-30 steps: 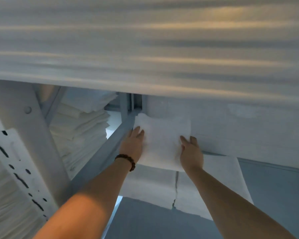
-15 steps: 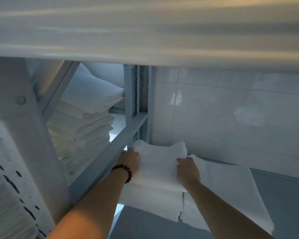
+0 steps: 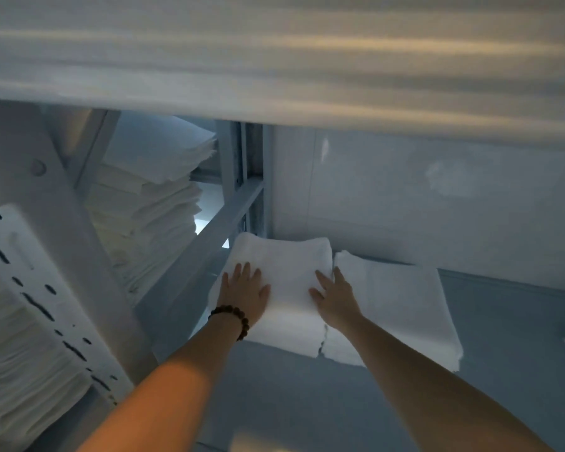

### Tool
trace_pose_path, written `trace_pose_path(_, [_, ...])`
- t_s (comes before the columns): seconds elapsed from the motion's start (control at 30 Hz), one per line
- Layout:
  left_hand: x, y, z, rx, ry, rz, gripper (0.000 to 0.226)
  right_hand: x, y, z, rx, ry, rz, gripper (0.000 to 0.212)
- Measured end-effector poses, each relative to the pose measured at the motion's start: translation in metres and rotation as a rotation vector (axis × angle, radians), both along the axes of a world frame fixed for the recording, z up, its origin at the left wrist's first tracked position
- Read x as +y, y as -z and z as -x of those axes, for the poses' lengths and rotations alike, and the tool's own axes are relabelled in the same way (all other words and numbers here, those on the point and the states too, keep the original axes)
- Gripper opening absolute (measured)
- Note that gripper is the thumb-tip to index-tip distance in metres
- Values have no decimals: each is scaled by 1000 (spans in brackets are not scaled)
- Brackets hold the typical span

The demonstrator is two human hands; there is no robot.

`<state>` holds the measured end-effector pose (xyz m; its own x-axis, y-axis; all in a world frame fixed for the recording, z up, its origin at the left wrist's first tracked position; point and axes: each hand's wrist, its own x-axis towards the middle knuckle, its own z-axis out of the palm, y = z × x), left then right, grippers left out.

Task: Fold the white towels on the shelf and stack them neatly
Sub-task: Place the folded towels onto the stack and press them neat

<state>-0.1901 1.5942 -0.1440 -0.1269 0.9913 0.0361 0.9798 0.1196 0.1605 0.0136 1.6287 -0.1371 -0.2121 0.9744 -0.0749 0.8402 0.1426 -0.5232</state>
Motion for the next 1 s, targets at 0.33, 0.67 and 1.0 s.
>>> trace_pose_path(0.33, [-79, -41, -66, -114, 110, -123, 55, -96, -37, -59, -149, 51, -259, 56])
trace_pose_path(0.67, [-118, -36, -123, -208, 186, -115, 55, -150, -28, -110, -78, 210, -208, 53])
trace_pose_path(1.0, [-133, -34, -237, -212, 221, -96, 55, -172, -21, -221, -64, 267, -211, 48])
